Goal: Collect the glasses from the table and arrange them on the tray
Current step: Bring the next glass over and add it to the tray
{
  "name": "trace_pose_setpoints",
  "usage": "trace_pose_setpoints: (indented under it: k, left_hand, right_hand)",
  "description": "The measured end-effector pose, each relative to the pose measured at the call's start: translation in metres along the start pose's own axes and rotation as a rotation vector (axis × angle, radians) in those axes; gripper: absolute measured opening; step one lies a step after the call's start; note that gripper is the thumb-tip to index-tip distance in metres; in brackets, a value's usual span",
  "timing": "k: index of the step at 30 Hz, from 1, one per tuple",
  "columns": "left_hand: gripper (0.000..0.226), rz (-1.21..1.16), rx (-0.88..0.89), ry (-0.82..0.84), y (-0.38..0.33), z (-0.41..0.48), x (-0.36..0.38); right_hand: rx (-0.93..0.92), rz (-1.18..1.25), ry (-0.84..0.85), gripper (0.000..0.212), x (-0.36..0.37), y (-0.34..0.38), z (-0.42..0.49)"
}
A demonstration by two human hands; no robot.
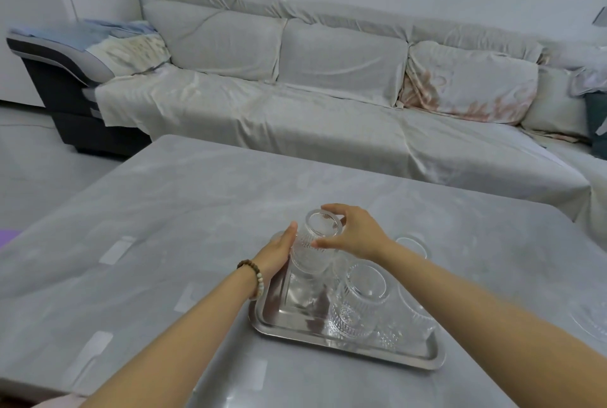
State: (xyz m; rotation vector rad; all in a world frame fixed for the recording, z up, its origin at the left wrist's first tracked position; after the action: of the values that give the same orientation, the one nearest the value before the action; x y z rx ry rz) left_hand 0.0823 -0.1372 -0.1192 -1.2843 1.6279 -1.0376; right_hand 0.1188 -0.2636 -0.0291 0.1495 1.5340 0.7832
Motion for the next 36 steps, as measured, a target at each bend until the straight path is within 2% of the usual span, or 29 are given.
trace_pose_setpoints:
  k: [3,5,20,25,31,36]
  left_hand:
    - [0.035,-0.075,0.009,-0.003,-0.003,0.002,0.003]
    - [0.03,-0.09,0.032,0.0,-0.005,0.004,0.005]
    - [0.03,-0.119,0.057,-0.011,-0.008,0.002,0.008]
    - [0.033,-0.127,0.066,-0.081,-0.013,-0.002,-0.002]
    - [0.041,-0.064,0.196,-0.227,-0.067,-0.014,-0.015]
    - [0.037,0.054,0.341,-0.168,-0.13,-0.017,0.037]
  right_hand:
    - [0.001,-0.004,0.012,0.086,0.002,-0.002,-0.001]
    - [-0.002,-0.008,0.02,0.084,0.006,-0.001,-0.002]
    - [-0.04,-0.006,-0.002,0.077,0.008,0.002,-0.007]
    - [-0.051,-0.003,0.026,0.08,0.006,0.002,-0.014]
    - [-0.039,0.141,-0.039,0.074,-0.059,-0.017,-0.046]
    - [0.051,0.109,-0.145,0.069,-0.145,-0.074,-0.099]
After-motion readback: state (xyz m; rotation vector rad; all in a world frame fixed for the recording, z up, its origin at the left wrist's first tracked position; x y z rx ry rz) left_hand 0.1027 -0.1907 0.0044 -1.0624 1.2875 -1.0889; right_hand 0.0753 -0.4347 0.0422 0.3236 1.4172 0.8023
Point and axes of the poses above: each hand's wrist, its own z-axis towards the middle knuckle, its own x-axis out of the palm, y = z × x, the point moved 10 cm from there along z, towards the middle knuckle, and after that the axes turned 4 degrees about -x, right-handed, at the moved point
